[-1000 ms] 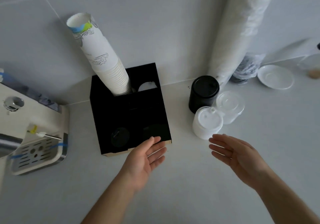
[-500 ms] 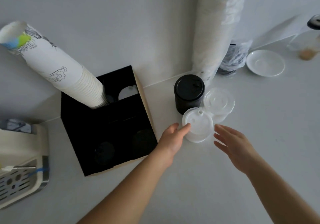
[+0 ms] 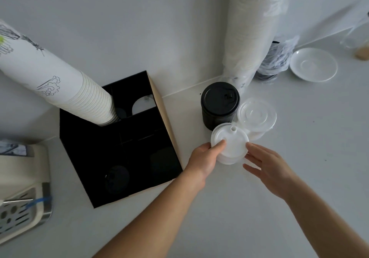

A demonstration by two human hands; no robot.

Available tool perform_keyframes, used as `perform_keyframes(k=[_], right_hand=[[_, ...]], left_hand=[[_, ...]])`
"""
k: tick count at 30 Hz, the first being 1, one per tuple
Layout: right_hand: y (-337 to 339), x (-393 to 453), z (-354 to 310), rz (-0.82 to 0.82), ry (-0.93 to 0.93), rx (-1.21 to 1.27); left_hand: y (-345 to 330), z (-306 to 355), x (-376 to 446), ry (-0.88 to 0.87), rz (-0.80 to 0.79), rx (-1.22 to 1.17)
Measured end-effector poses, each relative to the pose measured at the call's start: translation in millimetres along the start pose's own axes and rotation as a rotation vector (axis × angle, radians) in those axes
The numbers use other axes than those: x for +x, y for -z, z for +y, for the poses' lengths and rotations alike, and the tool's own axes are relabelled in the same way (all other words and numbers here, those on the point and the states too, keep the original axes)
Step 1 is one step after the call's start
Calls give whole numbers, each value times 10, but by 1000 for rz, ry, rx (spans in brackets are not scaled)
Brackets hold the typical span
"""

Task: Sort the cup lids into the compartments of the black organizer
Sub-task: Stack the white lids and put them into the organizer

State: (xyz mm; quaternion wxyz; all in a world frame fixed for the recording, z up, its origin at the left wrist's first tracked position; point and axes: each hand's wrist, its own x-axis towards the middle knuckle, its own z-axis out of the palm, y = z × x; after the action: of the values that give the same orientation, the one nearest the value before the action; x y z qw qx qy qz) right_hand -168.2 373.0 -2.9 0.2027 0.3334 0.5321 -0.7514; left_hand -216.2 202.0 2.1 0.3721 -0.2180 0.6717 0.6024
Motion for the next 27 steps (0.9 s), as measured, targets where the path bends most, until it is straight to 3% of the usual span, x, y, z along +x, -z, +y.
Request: perform_keyframes(k=[12,27], right_hand=[[-72,-195,66,-19,76,-83],[-496,-615,59,-251,180,-169]], left_hand=[[-35,-170,-360,-1,5,-232],[368,-337,-1150,-266,118,-277]])
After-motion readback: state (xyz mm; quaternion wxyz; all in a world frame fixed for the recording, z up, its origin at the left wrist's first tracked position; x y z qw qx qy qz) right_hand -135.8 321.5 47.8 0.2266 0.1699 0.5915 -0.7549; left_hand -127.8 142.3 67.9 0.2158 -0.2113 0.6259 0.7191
